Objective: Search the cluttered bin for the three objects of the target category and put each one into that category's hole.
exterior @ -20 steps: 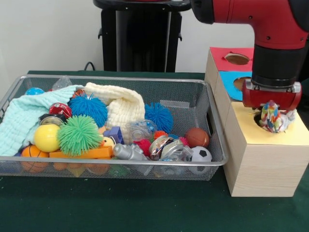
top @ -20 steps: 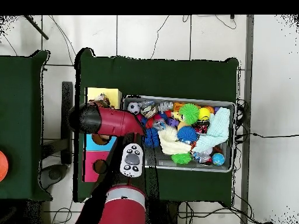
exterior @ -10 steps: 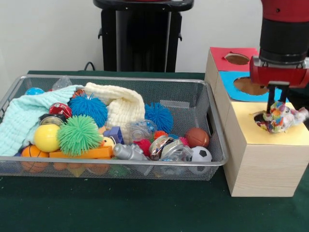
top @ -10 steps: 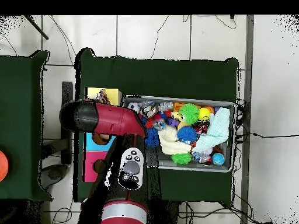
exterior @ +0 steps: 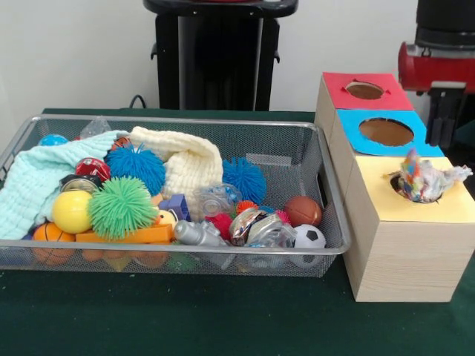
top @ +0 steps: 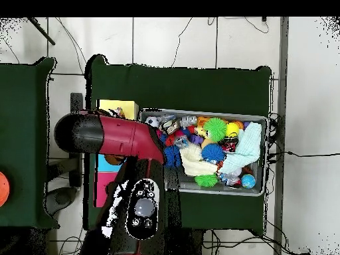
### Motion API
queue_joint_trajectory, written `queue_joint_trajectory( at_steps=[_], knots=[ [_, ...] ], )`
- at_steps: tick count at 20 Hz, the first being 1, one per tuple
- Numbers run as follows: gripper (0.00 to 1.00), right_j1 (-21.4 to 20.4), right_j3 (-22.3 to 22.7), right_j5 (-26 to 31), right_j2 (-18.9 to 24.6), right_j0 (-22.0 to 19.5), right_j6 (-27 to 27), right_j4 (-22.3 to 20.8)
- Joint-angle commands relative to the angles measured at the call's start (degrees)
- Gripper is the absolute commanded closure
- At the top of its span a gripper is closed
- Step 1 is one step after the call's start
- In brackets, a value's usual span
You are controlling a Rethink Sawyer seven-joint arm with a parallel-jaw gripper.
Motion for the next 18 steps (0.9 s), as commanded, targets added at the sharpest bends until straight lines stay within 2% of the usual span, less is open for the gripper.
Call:
queue_joint_trajectory(
  at_steps=[1, 10, 14, 18],
  knots=[
    [1.0, -1.26, 1.36, 7.06, -0.5, 0.15, 10.65, -1.44],
    [1.0, -1.73, -0.28, 9.24, -1.59, 0.17, 10.33, -1.63],
    [1.0, 2.07, -3.53, 6.09, -0.39, -1.71, 7.73, -2.23],
    [1.0, 4.71, -4.31, 1.43, 1.86, -3.68, 5.72, -2.22]
  ],
)
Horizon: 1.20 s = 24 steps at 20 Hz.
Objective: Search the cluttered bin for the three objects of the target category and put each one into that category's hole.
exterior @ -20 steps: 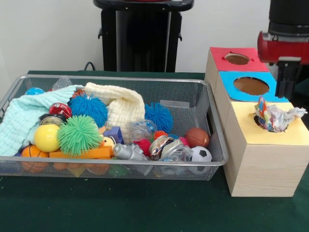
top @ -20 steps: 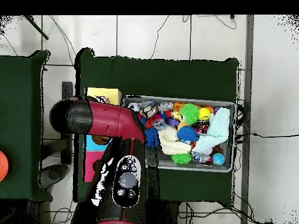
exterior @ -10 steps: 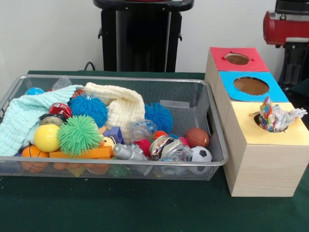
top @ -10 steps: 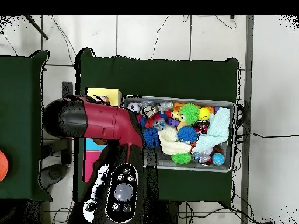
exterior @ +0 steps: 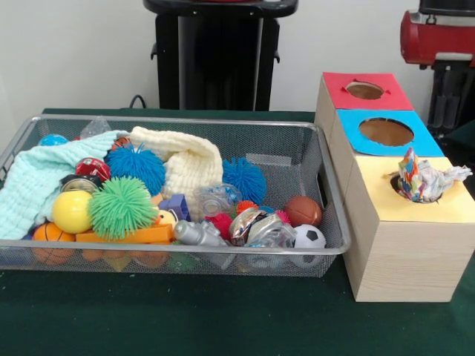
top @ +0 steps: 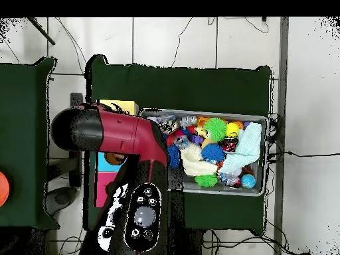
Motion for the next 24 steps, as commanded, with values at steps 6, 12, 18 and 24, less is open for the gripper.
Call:
queue_joint_trajectory(
  at_steps=[6, 12, 18, 24],
  knots=[
    [1.0, 7.27, -1.73, -3.16, 5.36, -4.61, 5.35, -2.05],
    [1.0, 9.12, -2.26, -5.52, 6.78, -5.77, 4.3, -2.44],
    [1.0, 9.13, -1.49, -4.9, 5.94, -3.96, 7.19, -1.39],
    [1.0, 9.17, -0.08, -5.19, 5.51, -2.3, 10.08, 0.04]
  ],
)
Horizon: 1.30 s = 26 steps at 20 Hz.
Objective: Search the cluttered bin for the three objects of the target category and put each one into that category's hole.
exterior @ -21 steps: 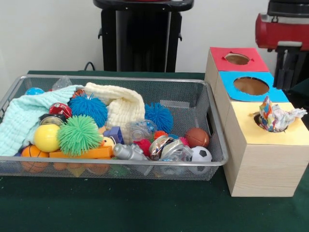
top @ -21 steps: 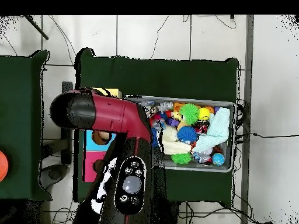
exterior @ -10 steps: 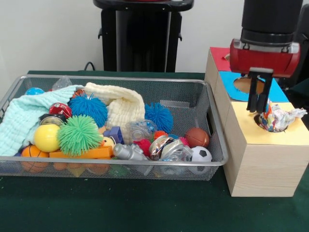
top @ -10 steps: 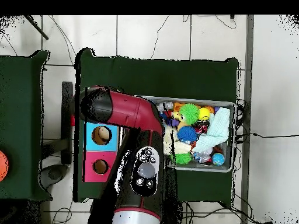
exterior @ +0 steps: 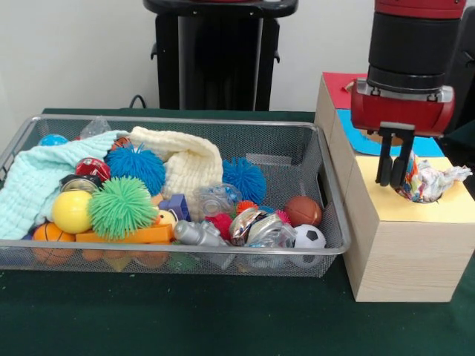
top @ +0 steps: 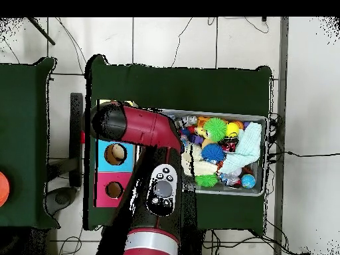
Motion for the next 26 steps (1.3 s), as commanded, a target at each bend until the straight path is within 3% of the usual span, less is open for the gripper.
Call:
queue_joint_trajectory(
  at_steps=[1, 13, 21, 26],
  knots=[
    [1.0, 1.63, 2.68, -1.63, 5.06, 1.03, 10.57, 0.54],
    [1.0, 1.93, 4.02, -3.26, 6.54, 0.3, 9.6, 1.17],
    [1.0, 9.45, -2.79, -6.67, 8.97, -3.36, 3.93, -1.78],
    [1.0, 8.57, -1.57, -5.3, 7.52, -1.98, 5.69, -1.94]
  ],
)
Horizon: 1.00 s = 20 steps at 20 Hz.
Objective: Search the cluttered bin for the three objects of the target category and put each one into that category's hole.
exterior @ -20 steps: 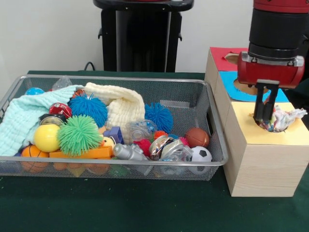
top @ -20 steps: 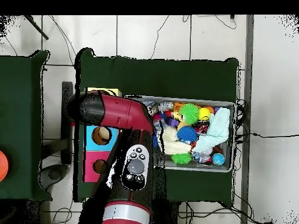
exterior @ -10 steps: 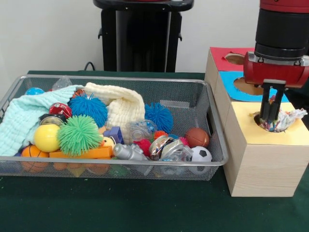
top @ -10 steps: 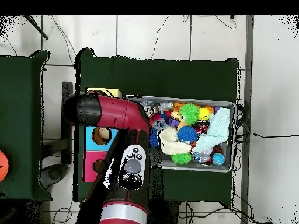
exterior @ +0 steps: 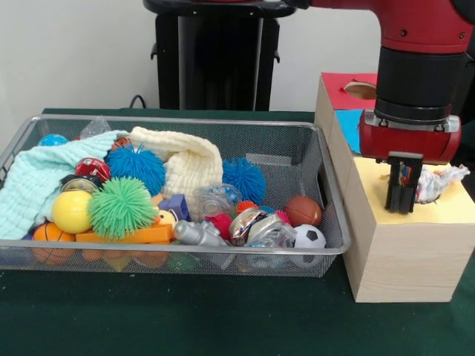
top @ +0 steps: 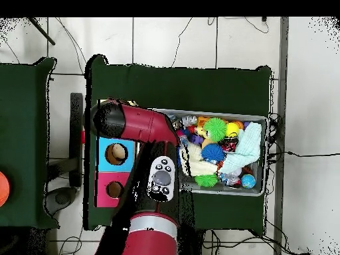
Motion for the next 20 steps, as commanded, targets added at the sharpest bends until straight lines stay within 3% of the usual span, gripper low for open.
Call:
queue_joint_trajectory(
  at_steps=[1, 20],
  knots=[
    [1.0, 5.02, 0.56, -0.95, 4.84, -0.8, 6.28, -1.98],
    [1.0, -2.55, 7.02, 5.82, 1.44, 3.11, 10.69, 0.04]
  ],
)
